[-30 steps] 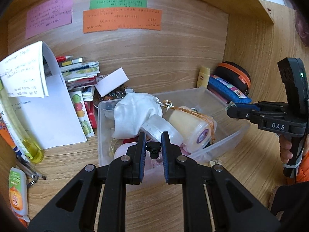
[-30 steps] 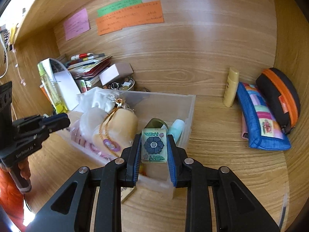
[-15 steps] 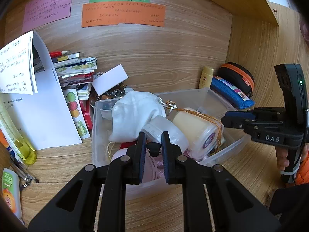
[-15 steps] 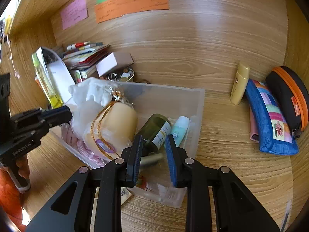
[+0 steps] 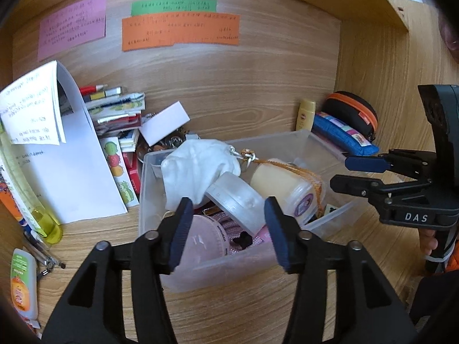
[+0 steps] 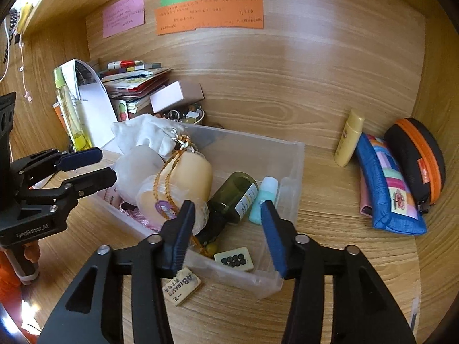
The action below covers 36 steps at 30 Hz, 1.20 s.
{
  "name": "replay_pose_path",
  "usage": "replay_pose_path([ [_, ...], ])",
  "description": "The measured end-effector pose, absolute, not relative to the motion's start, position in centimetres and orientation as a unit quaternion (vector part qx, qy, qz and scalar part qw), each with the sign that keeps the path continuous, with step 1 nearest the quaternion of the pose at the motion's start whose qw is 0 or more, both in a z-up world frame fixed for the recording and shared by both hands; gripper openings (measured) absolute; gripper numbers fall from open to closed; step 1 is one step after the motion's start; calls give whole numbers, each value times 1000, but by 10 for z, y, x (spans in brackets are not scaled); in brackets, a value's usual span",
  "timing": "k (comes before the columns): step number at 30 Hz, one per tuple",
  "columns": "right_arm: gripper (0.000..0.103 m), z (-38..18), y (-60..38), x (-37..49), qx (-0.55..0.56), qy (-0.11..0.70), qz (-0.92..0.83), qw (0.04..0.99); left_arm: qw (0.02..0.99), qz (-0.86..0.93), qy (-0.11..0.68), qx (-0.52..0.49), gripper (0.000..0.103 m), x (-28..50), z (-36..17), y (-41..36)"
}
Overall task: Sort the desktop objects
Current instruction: 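Carry the cap and tile into the clear box and open both tools, then reach the left tool to the seashell while the right tool reaches the white eraser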
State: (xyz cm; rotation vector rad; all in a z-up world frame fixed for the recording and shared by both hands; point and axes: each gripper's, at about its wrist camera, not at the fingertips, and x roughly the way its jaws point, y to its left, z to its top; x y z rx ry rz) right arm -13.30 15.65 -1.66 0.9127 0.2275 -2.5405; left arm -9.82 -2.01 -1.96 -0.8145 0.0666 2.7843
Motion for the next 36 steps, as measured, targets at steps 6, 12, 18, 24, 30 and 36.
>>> replay_pose_path([
  [6, 63, -11, 157, -118, 321, 82, -921, 206, 107, 961, 26, -254, 68, -81, -13, -21],
  [12, 63, -9, 155, -102, 320, 82, -920, 212, 102, 963, 24, -249, 71, -66, -12, -28],
  [18, 63, -16, 145, -82, 329, 92, -912, 229, 91, 965, 16, -247, 81, -50, -15, -37],
  [24, 63, -41, 136, -78, 354, 109, -903, 218, 87, 964, 24, -252, 88, -39, -23, -40],
  [30, 55, -66, 132, -92, 399, 110, -890, 191, 95, 961, 25, -260, 89, -30, -31, -40],
  [36, 49, -75, 130, -101, 422, 97, -881, 190, 104, 956, 27, -272, 89, -26, -41, -38],
])
